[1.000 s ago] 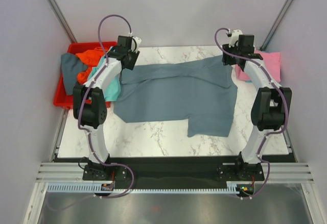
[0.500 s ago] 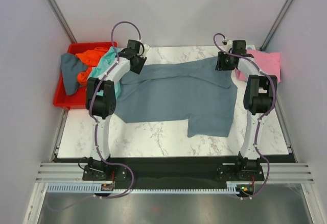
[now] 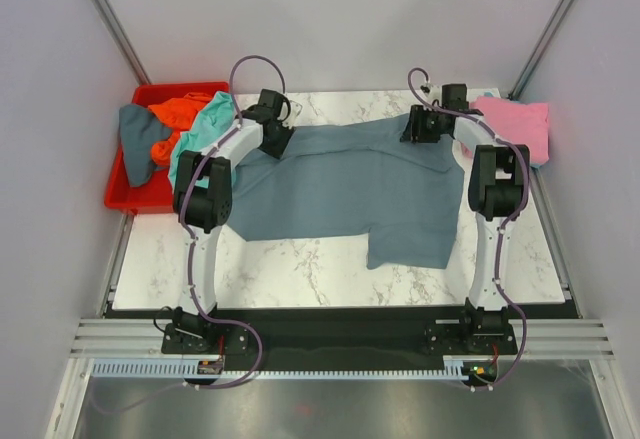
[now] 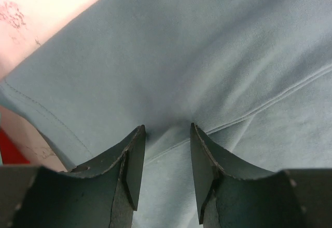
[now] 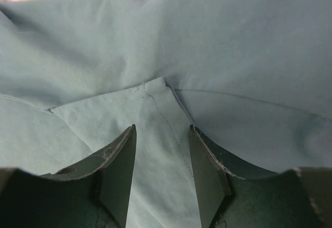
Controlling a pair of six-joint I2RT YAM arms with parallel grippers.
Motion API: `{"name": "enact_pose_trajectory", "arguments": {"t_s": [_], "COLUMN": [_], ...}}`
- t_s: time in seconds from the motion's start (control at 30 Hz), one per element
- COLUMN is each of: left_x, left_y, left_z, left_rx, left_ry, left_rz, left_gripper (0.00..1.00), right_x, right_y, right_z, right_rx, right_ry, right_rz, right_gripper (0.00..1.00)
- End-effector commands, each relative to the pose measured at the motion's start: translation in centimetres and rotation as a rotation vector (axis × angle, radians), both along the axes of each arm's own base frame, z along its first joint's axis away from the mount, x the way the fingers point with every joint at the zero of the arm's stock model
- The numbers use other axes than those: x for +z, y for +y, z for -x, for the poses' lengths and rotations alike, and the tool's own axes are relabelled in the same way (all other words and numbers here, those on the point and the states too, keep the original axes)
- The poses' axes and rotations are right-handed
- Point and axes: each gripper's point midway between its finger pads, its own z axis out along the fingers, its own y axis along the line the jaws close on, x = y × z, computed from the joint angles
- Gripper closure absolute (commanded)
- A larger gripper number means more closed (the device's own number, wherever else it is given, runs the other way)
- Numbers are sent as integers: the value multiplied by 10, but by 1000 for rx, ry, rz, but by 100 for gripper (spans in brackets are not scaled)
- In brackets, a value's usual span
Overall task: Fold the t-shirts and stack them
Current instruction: Fold the tshirt
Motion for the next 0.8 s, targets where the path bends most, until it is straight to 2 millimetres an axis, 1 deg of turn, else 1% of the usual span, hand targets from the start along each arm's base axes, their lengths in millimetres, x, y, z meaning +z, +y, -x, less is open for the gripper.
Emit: {"name": "enact_pose_trajectory", "arguments": {"t_s": [0.0,0.03,0.07,0.2,0.33,0.43,0.63,0.77], "left_x": [13,14,16,19,18,18,17,17], "left_y": [-4,-3,-4,-3,-4,-5,-4,-3], "left_z": [2,2,3,3,4,6,10,10], "left_rx": [29,31,29,34,32,31,30,31], "left_ry": [-9,-12,-13,-18,-14,-9,-5,-6], "left_rz": [48,49,51,50,53,57,48,44], "left_gripper": [53,53,53,53,53,53,53,53], "right_x": [9,8,7,11,27,26,16,2], "right_y": [5,4,19,16,15,13,9,9], "right_z": [-15,-15,-13,-17,-26,-31,-38,-38], "right_rx": [13,11,35,23,23,21,5,5], "right_ry": [-48,-46,-44,-60,-109,-119,-126,-108], "right_rz": [-14,-12,-11,3,16,27,51,69], "right_gripper": [46,47,50,50,50,50,50,51]}}
